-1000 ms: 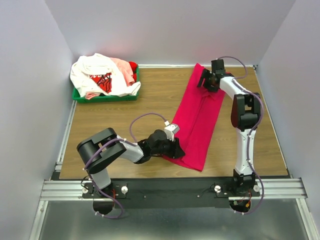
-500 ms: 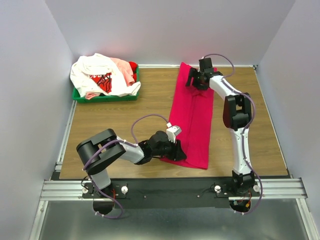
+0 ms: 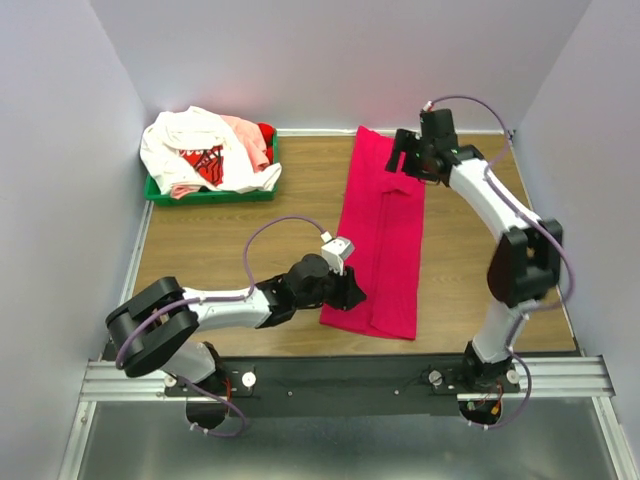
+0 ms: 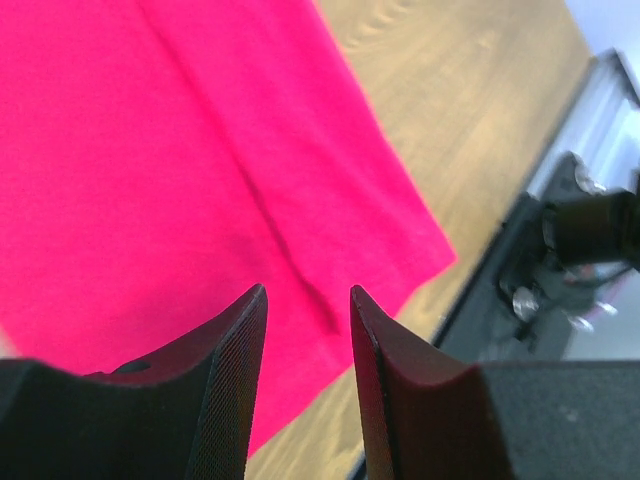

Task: Fold and stack the t-shirts
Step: Fold the tshirt

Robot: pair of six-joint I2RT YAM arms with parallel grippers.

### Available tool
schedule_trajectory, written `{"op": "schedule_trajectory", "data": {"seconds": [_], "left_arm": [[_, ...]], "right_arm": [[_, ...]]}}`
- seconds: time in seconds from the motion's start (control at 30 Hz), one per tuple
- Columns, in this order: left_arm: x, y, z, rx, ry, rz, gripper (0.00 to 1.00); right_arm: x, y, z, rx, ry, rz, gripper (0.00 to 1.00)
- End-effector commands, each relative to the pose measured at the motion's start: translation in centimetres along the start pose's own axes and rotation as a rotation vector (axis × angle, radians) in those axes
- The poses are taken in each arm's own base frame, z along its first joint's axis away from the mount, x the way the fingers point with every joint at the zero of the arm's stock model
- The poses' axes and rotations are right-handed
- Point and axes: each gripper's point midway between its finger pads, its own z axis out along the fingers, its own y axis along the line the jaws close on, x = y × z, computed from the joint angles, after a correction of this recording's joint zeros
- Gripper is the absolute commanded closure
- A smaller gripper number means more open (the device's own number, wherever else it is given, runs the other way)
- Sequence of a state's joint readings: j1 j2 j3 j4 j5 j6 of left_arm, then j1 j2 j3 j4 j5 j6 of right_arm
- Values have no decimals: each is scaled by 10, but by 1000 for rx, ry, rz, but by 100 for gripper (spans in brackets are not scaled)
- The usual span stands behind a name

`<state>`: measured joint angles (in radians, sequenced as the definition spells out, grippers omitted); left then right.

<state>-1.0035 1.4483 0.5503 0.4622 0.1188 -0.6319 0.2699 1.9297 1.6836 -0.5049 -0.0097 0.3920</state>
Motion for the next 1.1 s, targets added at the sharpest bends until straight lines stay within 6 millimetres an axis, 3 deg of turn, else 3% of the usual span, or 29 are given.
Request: {"op": "schedule_trajectory", "data": {"seconds": [0.0,0.03,0.1,0.13,0.17,0.2,0.23,0.27,0.33,0.4,0.43,0.53,0.6,0.73,1.07], "left_arm": [[-8,34,-14,-207,-22,44,53],[-9,39,-19,-230,-24,40,53],[-9,45,-23,-245,-23,35,53],[-7,51,-26,-256,-19,27,53],[-5,53,-28,-262,-12,20,53],[-1,56,-29,-266,-1,17,53],[1,58,-30,-269,6,12,53],[6,61,-32,-273,20,0,53],[8,62,-35,-274,27,-13,53],[17,66,-39,-283,49,-33,53],[16,64,-41,-277,42,-37,53],[20,67,-49,-282,47,-55,53],[23,69,-52,-290,51,-67,53],[30,74,-57,-299,61,-87,53],[29,80,-63,-321,51,-100,54]], "right_arm": [[29,-23,-43,118,-12,5,14],[51,-29,-57,132,7,3,14],[79,-39,-66,158,38,19,14],[112,-49,-69,181,92,15,15],[126,-51,-75,182,107,22,15],[129,-47,-89,162,84,58,17],[146,-48,-94,158,106,71,18],[178,-51,-97,161,159,68,18],[196,-45,-113,131,157,125,19],[227,-45,-124,143,204,154,20],[229,-44,-133,138,190,167,20],[259,-52,-157,186,246,179,21],[271,-55,-167,195,267,207,23],[314,-69,-185,238,370,225,28],[354,-69,-192,215,451,268,37]]}}
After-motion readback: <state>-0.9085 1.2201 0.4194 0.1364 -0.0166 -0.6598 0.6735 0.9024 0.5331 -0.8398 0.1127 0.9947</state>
